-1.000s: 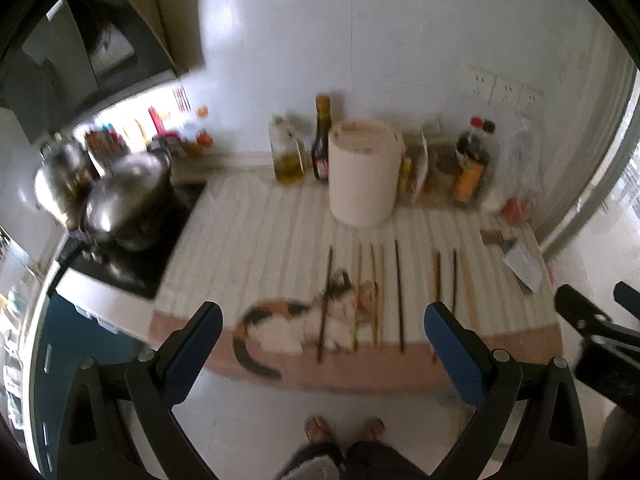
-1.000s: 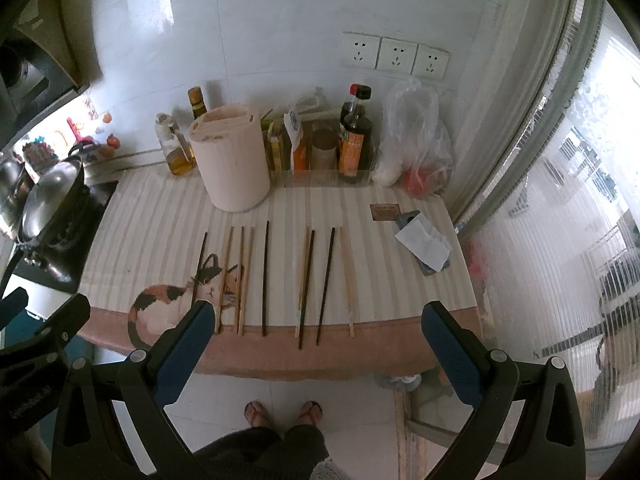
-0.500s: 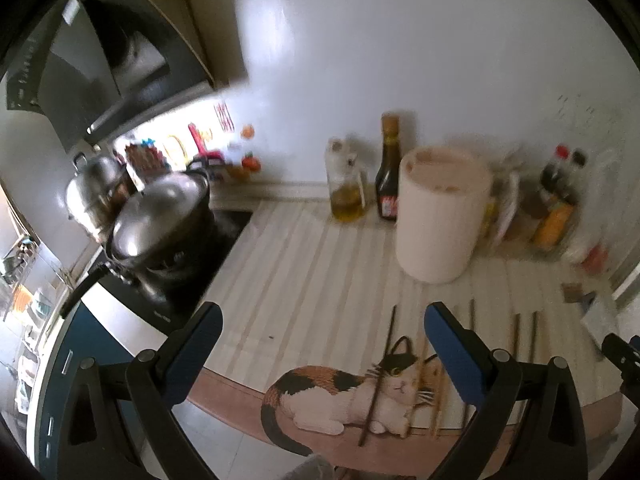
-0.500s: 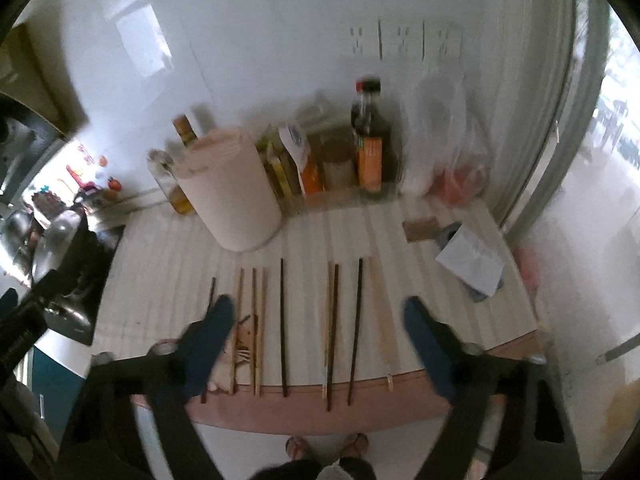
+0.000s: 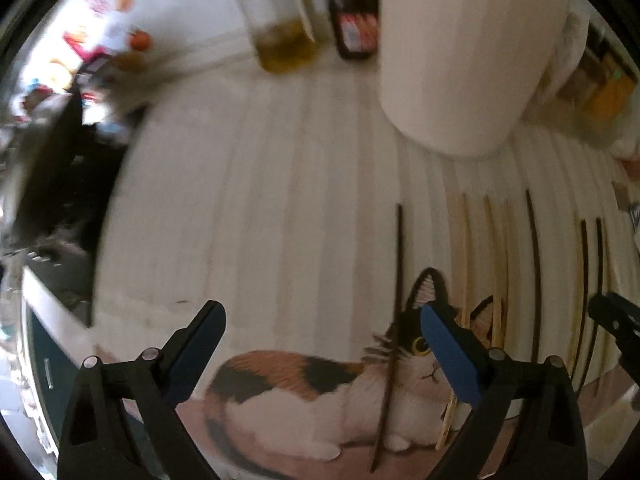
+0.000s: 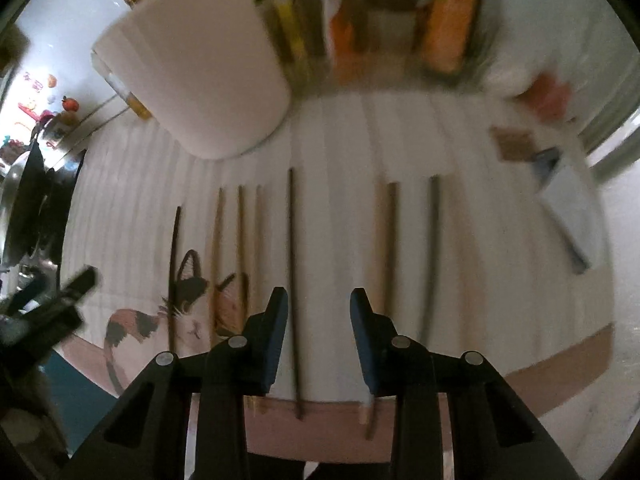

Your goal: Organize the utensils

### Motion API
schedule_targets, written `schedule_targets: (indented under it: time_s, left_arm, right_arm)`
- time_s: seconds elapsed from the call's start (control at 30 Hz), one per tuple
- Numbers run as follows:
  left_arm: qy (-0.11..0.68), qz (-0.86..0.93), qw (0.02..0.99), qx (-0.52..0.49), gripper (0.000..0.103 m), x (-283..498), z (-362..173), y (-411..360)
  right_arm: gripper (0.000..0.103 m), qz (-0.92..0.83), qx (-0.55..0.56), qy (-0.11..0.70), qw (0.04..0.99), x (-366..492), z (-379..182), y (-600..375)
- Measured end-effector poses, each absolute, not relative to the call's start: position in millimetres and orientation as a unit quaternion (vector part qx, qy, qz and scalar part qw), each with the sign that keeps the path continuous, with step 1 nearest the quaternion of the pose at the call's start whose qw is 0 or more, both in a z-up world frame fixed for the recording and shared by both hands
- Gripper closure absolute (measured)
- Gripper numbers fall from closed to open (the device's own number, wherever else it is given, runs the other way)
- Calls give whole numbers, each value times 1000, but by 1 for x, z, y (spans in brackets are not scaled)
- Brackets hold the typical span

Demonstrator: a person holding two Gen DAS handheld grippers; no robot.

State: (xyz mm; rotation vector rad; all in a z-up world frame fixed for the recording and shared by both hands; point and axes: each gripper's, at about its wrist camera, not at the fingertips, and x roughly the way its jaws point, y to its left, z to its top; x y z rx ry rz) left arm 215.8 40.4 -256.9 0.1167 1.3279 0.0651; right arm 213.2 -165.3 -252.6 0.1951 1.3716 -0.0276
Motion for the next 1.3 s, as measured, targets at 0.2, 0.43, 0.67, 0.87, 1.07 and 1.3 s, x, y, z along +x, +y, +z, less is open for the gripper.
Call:
schedule_targets:
  time_s: [0.2,0.43,0.67,0.87,1.07,1.3]
  left_arm:
    - [651,-17,755,75,46,223,-299,16]
    - [645,-30,761,68,96,212,-303,4]
    - [642,-18,762,85,100,207,-302,-4]
    - [639,-9,766,71,100,216,-286,-3]
    - [618,-14,784,48,100,226,-250,9]
    - [594,-16,803,40,100,227,-213,5]
  right_arm:
    - [69,-23,83,658,748,237,-289,-146]
    - [69,-26,66,675,735,248,-310,-133]
    - [78,-33,2,686,727,252,-330,-108]
    - [97,-32,36,683,728,242,-331,-119]
    - [97,-13,79,660,747,228,-319,-134]
    - [98,0,103,624,775,216,-284,-139]
